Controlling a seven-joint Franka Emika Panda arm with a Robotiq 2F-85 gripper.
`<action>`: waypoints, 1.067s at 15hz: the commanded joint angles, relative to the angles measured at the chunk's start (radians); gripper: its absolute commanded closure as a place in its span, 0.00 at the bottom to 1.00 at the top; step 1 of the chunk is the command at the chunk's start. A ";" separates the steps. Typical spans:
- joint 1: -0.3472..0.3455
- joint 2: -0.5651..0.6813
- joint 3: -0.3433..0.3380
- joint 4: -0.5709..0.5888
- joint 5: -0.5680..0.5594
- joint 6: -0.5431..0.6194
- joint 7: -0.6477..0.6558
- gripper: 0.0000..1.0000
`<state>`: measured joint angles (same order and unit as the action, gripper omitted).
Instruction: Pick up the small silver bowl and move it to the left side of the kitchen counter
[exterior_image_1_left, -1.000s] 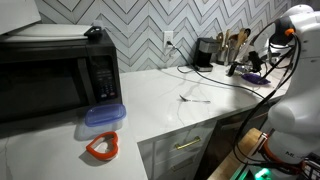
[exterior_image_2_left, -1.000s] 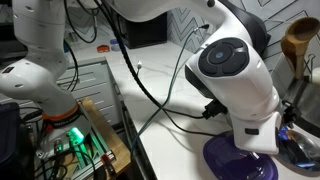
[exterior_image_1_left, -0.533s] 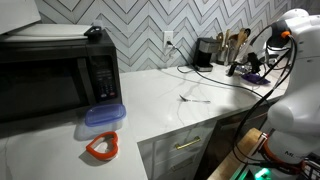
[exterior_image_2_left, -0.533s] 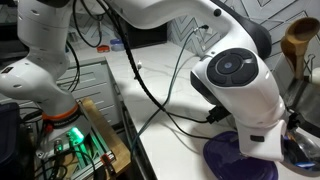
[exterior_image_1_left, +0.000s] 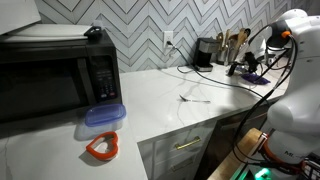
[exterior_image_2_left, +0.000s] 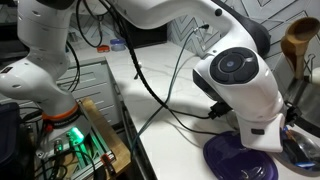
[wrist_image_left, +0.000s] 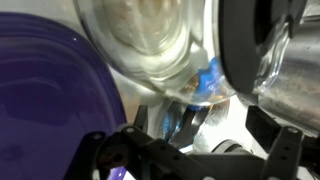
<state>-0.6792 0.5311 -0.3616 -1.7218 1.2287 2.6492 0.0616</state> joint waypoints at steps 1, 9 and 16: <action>-0.033 0.041 0.038 0.040 0.052 0.034 -0.036 0.00; -0.049 0.071 0.057 0.069 0.067 0.084 -0.039 0.73; -0.051 0.079 0.059 0.065 0.049 0.074 -0.030 0.95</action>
<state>-0.7081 0.5891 -0.3207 -1.6742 1.2667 2.7192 0.0520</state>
